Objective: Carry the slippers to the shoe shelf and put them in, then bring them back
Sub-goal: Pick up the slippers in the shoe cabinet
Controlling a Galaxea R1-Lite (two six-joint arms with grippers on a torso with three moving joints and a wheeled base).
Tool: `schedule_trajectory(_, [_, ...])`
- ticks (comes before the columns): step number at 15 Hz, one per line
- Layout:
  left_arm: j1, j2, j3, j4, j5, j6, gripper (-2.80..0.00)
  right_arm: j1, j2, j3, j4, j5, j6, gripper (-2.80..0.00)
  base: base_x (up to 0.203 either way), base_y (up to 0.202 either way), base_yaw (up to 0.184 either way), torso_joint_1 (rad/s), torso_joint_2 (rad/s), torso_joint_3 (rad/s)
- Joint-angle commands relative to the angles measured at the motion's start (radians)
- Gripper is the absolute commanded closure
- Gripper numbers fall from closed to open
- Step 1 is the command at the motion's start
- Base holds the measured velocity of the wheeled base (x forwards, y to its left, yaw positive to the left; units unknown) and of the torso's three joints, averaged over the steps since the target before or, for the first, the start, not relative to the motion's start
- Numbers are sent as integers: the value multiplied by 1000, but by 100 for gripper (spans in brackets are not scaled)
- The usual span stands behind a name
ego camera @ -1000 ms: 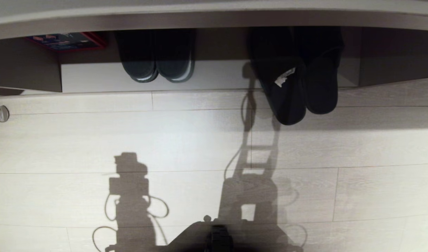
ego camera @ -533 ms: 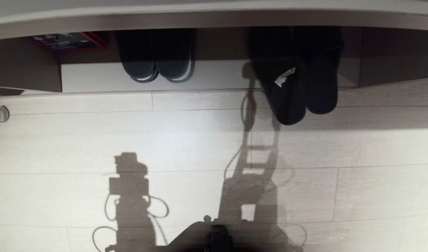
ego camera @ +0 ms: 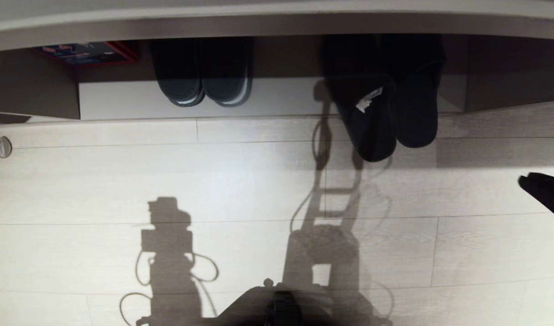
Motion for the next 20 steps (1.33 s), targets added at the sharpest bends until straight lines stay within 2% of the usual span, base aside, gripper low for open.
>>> schedule_trajectory(1, [0, 0, 0, 0, 0, 1, 0, 47, 212, -14, -110, 5, -19, -280, 0, 0, 0, 0, 0, 0])
schedule_trajectory(6, [0, 0, 0, 0, 0, 1, 0, 94, 523, -49, -440, 3, -66, -280, 0, 0, 0, 0, 0, 0])
schedule_trajectory(10, [1, 0, 0, 0, 0, 1, 0, 145, 683, -152, -652, -99, -84, -280, 0, 0, 0, 0, 0, 0])
schedule_trajectory(14, [1, 0, 0, 0, 1, 2, 0, 176, 849, -251, -896, -115, -83, -280, 0, 0, 0, 0, 0, 0])
schedule_trajectory(20, [0, 2, 0, 0, 0, 3, 0, 182, 921, -452, -925, -112, -65, -280, 0, 0, 0, 0, 0, 0])
